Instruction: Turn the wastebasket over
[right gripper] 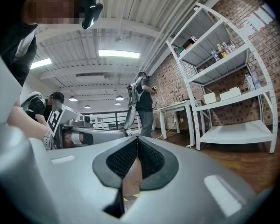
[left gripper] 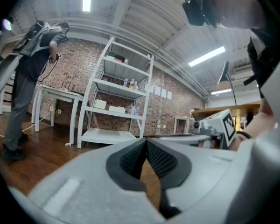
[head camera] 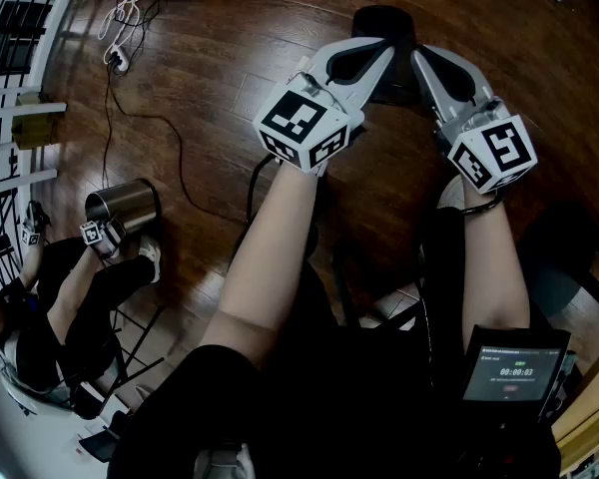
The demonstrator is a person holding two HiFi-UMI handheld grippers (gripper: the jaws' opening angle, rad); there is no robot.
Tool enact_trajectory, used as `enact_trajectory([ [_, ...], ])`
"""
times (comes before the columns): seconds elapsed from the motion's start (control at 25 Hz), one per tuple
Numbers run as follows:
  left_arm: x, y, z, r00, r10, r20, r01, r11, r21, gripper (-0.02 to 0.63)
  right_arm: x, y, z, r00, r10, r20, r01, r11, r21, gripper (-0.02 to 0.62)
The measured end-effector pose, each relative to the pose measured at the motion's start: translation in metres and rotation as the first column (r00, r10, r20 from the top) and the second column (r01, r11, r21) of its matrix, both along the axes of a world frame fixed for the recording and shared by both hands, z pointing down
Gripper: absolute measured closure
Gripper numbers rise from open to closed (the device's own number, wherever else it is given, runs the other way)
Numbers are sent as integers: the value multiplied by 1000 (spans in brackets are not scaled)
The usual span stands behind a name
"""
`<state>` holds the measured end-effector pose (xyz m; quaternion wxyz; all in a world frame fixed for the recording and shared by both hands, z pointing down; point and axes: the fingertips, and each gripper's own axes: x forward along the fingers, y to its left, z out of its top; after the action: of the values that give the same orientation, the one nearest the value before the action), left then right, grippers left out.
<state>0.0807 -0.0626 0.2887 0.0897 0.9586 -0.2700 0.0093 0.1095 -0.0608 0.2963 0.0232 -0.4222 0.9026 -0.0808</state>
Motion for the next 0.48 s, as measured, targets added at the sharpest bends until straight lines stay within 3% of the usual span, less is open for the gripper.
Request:
enact_trajectory([
  [0.48,17,-54,-13,999,27,-39,-27,1000,-7,603,17,-44,-3,999,33,-7,-33,999,-6,584],
])
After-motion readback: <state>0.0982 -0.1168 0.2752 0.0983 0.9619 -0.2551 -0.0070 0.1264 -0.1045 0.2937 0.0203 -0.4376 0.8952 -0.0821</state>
